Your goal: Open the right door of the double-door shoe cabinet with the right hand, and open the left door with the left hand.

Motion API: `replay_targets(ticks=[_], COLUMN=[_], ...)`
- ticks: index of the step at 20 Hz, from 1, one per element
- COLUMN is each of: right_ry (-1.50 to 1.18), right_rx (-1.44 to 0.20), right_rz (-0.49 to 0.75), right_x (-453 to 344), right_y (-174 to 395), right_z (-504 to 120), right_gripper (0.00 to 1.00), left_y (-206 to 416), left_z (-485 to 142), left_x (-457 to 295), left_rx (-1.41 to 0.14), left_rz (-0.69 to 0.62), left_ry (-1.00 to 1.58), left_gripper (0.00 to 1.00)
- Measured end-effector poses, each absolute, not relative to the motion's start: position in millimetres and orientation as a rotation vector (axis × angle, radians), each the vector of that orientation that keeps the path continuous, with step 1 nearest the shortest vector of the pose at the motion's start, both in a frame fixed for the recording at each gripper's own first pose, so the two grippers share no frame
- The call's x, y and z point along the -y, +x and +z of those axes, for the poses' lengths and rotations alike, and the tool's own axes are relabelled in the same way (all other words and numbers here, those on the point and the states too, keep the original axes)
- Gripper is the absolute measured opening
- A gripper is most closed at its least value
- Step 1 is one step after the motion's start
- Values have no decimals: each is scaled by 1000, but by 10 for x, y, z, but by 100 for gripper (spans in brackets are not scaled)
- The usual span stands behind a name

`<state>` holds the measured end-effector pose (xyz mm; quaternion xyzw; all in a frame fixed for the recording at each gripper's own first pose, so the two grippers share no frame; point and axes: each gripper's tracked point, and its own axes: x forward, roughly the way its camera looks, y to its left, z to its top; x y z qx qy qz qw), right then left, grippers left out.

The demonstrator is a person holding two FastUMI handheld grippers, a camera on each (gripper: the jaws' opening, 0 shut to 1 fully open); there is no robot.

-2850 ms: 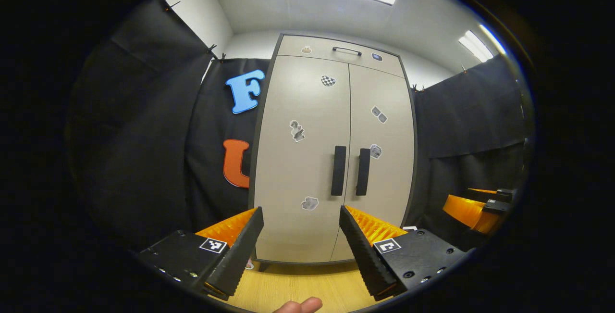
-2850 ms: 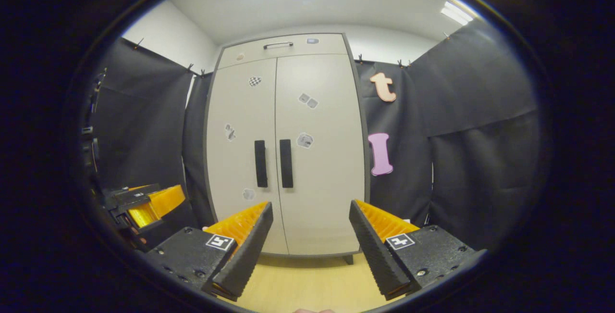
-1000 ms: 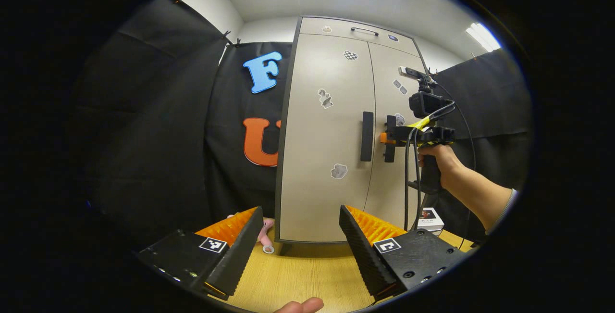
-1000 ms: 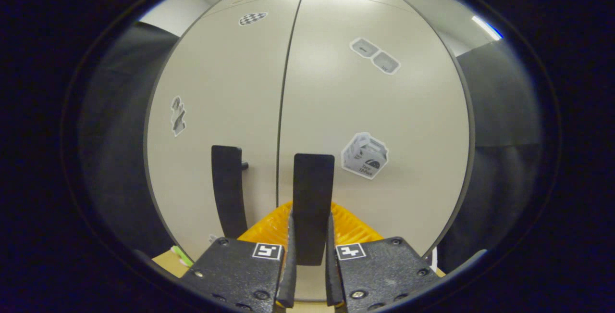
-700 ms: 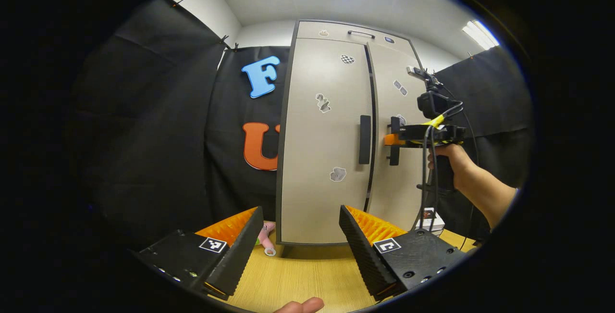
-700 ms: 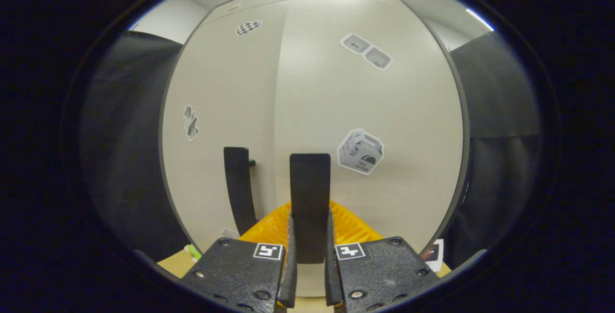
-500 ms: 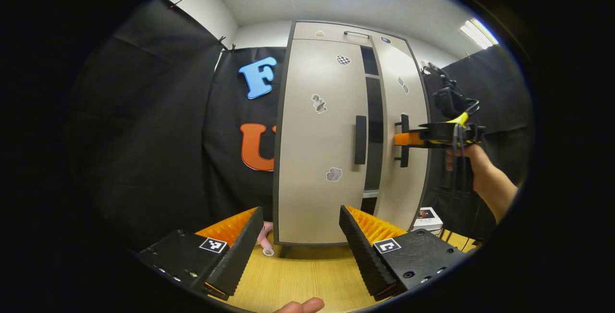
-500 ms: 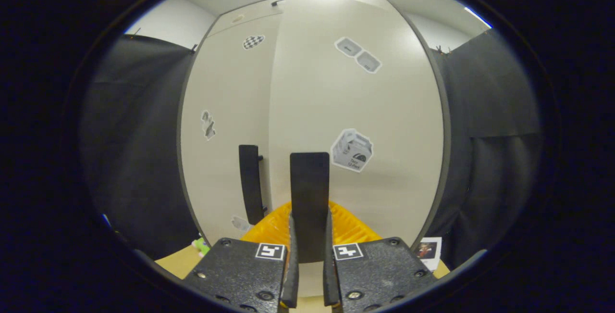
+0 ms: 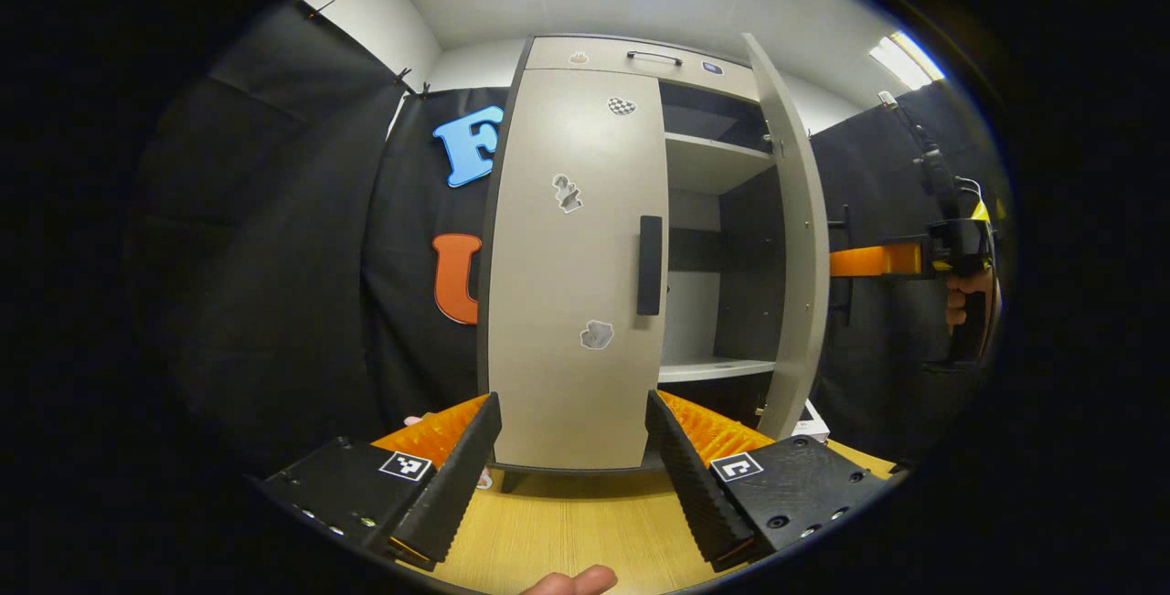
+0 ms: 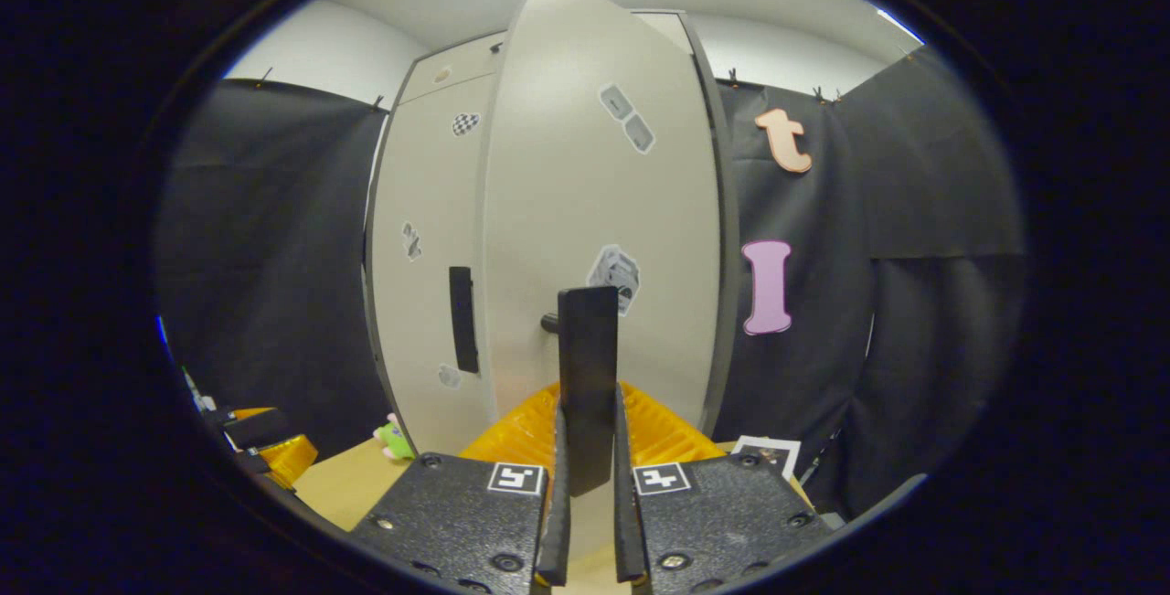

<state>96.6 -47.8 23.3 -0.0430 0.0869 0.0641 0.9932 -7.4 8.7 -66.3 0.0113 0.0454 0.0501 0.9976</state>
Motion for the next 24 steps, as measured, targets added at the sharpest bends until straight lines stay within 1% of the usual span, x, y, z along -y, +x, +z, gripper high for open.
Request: replay_targets(ticks=[4, 10, 11, 13, 16, 19, 22, 24], right_ry=[-118, -88, -64, -7, -34, -83, -128, -138], right_rx=[-164, -144, -146, -150, -145, -97, -73, -78], right_rz=[61, -41, -17, 21, 1, -36, 27, 83], right_x=[992, 1697, 1722, 1689, 1709, 1658, 1259, 958], right_y=[824, 882, 876, 883, 839, 490, 99, -13], right_z=[289, 370, 376, 347, 341, 469, 411, 286], right_gripper=[20, 5, 4, 4, 4, 4, 4, 4], left_y=[20, 78, 69, 46, 3, -50, -40, -19], left_z=[-627, -552, -566, -573, -579, -596, -559, -506], left_x=[70, 424, 458, 510, 531, 522, 441, 441], left_rx=[-66, -39, -41, -49, -56, -65, -47, -41], left_rz=[99, 65, 63, 63, 74, 92, 121, 126], left_ry=[28, 38, 40, 48, 56, 58, 69, 68], left_gripper=[95, 94, 95, 95, 95, 95, 95, 95])
